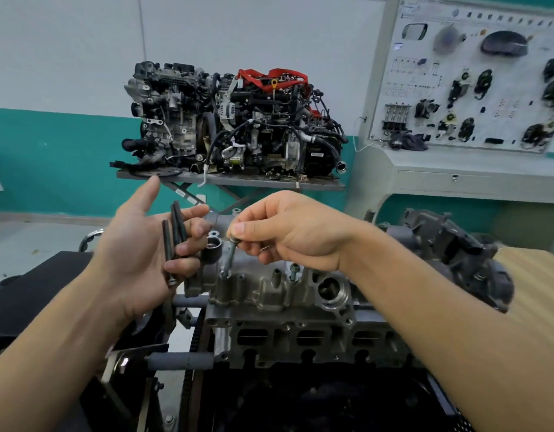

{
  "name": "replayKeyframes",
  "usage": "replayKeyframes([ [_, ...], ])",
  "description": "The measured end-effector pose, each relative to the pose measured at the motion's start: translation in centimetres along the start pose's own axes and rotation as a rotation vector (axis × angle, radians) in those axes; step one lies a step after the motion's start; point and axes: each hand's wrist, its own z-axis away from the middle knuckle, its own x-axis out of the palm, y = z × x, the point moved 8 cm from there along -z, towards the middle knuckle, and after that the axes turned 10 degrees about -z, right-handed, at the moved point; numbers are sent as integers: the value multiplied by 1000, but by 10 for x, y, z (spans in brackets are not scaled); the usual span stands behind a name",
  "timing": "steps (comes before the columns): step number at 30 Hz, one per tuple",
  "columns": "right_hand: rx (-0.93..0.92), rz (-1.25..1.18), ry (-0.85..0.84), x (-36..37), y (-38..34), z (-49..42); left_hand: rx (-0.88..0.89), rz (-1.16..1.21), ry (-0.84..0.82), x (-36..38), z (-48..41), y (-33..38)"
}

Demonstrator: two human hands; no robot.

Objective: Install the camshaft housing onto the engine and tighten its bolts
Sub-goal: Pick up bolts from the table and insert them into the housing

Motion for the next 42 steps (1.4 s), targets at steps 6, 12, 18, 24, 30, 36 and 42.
replayKeyframes([
  [6,13,386,147,0,0,-6,4,-127,42,5,-8,2],
  [12,-207,899,114,20,-12,2,40,-176,89,6,-8,3],
  [18,-166,1098,115,28,-9,1,51,-183,94,11,-5,3],
  [24,-185,938,202,25,-11,6,41,-141,92,9,-3,4],
  [30,-127,837,176,12,-11,9,38,-147,104,9,-3,4],
  [36,-154,790,120,18,-10,8,56,-166,132,8,-3,3],
  [42,-184,882,272,11,-12,8,55,-161,144,9,-1,2],
])
